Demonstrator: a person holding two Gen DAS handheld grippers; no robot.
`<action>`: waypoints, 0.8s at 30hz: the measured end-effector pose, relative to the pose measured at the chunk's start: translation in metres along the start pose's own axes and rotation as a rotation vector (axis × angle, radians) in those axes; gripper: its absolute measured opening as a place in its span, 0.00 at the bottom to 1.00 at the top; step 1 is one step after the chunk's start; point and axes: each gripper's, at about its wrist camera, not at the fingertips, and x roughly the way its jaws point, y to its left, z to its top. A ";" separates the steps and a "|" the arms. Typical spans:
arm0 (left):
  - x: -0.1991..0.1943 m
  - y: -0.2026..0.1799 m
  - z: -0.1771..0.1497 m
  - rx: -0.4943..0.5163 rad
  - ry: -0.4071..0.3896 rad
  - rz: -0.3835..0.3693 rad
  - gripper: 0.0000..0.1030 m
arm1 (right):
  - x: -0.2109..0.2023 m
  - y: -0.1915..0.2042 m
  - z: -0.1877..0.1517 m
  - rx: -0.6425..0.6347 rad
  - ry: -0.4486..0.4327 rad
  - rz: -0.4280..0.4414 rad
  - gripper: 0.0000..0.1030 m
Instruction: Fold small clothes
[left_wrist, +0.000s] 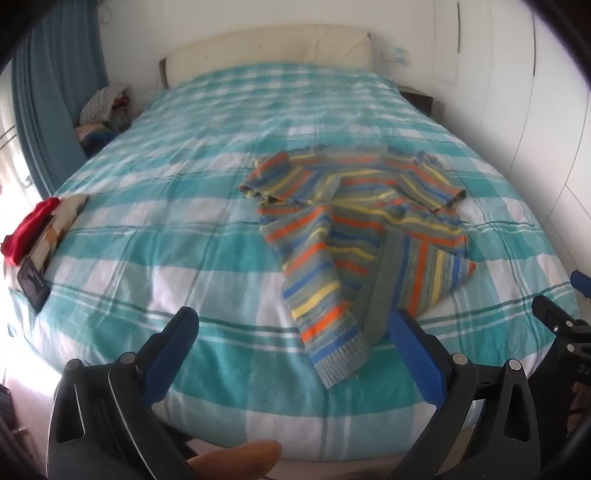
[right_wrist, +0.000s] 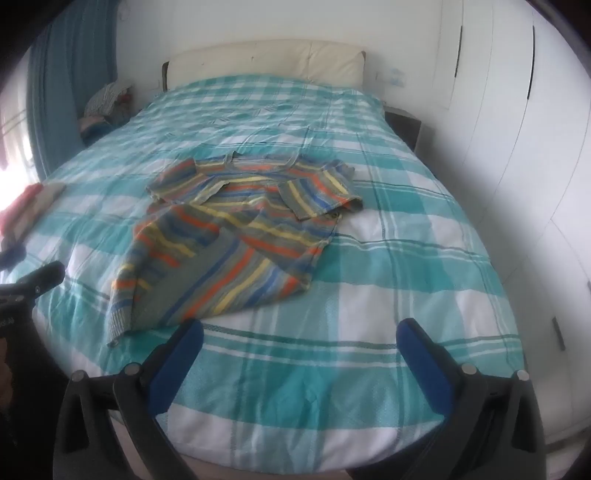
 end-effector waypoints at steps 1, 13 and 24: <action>-0.006 -0.010 -0.005 0.031 -0.021 0.028 1.00 | 0.002 0.002 0.000 -0.007 0.008 0.008 1.00; 0.013 -0.009 -0.011 0.054 0.165 -0.046 1.00 | -0.004 0.011 -0.004 -0.004 0.000 -0.033 1.00; 0.020 0.005 -0.008 -0.006 0.204 -0.042 1.00 | 0.000 0.016 -0.002 -0.012 0.041 -0.053 1.00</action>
